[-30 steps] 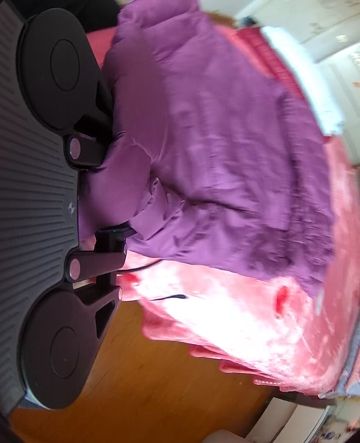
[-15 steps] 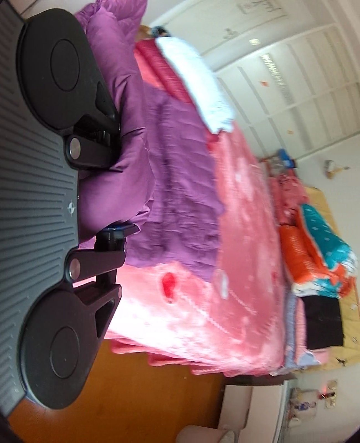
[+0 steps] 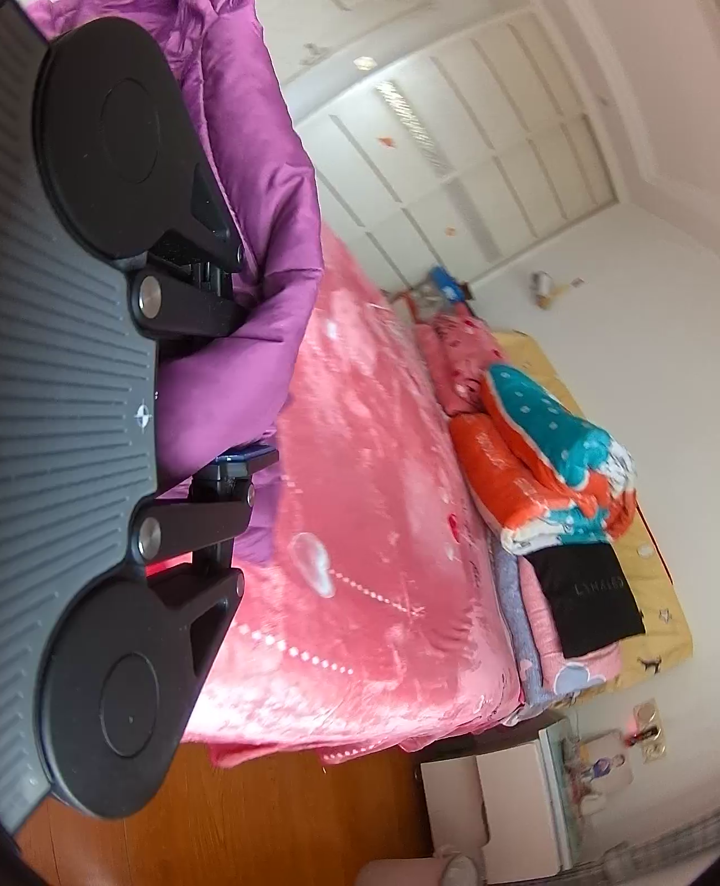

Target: Fold large clothes

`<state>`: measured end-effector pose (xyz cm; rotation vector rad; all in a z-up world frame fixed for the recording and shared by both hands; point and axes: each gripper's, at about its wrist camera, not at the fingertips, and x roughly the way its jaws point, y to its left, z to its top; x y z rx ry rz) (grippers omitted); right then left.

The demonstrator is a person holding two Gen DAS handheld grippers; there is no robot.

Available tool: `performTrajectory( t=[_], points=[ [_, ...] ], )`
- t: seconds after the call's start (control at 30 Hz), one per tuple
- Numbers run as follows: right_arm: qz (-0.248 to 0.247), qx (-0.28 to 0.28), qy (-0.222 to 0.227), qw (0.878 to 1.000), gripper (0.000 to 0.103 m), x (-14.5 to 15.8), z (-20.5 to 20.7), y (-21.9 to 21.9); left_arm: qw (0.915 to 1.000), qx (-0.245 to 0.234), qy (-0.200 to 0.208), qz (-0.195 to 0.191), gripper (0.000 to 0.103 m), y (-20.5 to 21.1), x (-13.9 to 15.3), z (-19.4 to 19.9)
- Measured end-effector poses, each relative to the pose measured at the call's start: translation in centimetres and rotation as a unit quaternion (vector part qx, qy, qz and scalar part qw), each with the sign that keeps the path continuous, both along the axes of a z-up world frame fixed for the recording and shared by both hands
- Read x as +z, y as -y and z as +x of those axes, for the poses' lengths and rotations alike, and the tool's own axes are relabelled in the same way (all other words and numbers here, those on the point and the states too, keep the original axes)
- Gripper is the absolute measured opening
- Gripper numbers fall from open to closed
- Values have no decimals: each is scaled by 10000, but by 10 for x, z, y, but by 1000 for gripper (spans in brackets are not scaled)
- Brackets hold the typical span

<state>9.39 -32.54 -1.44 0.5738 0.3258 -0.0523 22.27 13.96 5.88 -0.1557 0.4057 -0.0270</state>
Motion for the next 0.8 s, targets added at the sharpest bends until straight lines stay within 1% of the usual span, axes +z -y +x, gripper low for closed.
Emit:
performTrajectory(
  t=[0.13,0.23,0.43,0.53,0.63,0.73,0.8],
  points=[
    [286,-246,94,9992,23,-10,36,8,9998,91,-48,149,5,20,-8,41],
    [407,-458,111,9981,23,-24,60,12,9996,150,-112,232,5,36,-18,71],
    [615,-778,-23,9951,23,-57,113,28,9985,223,-236,440,5,68,-43,124],
    [578,-890,-167,9942,23,-75,133,30,9976,249,-325,557,6,82,-58,147],
    [574,-920,-332,9935,23,-89,152,32,9965,327,-434,637,8,89,-71,163],
    [568,-930,-441,9931,24,-96,162,33,9956,370,-503,703,10,93,-79,173],
    [632,-917,-514,9925,26,-100,167,32,9954,358,-550,693,11,93,-82,176]
  ],
)
